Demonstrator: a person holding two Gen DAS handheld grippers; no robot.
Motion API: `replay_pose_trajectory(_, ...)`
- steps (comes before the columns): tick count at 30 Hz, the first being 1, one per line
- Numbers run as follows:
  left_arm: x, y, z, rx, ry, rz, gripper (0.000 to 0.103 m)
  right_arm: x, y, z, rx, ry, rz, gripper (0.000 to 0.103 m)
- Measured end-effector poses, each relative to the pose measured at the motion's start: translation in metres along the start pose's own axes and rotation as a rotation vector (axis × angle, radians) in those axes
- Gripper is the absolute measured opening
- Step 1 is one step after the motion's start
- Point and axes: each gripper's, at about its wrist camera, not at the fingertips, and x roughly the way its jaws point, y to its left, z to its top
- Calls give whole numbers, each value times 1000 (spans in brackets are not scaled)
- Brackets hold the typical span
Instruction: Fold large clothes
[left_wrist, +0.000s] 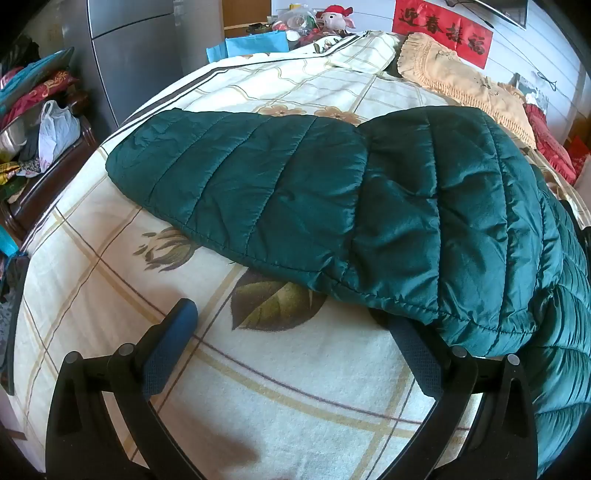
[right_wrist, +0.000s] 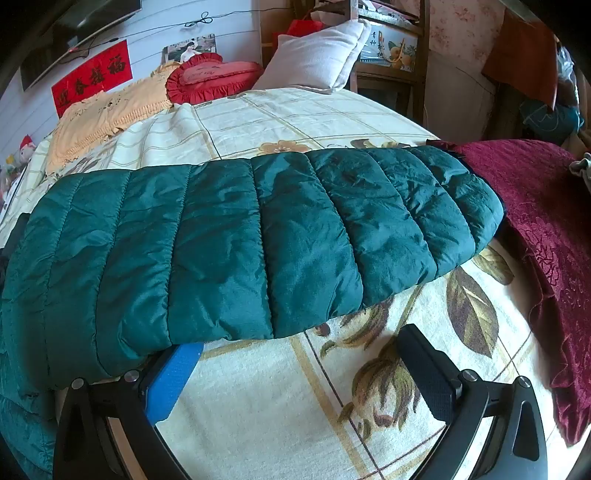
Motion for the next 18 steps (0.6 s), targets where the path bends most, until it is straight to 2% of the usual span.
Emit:
replay_pose_trajectory(5,-1,0,-2,0,3,1,103,0,0,0,-3,0,-5,103)
replay_pose_trajectory(10,-17,-10,-14,18,54,-6,103,0,0,-1,-4,2,-10,103)
replay_pose_trajectory(14,-42,-20,-27,44,10,-30,103,-17,6,-17,38,67,-24,103)
replay_pose_trajectory(18,-84,-37,-31,78,-43,-77,103,-53,9,-38,36,75,31,103)
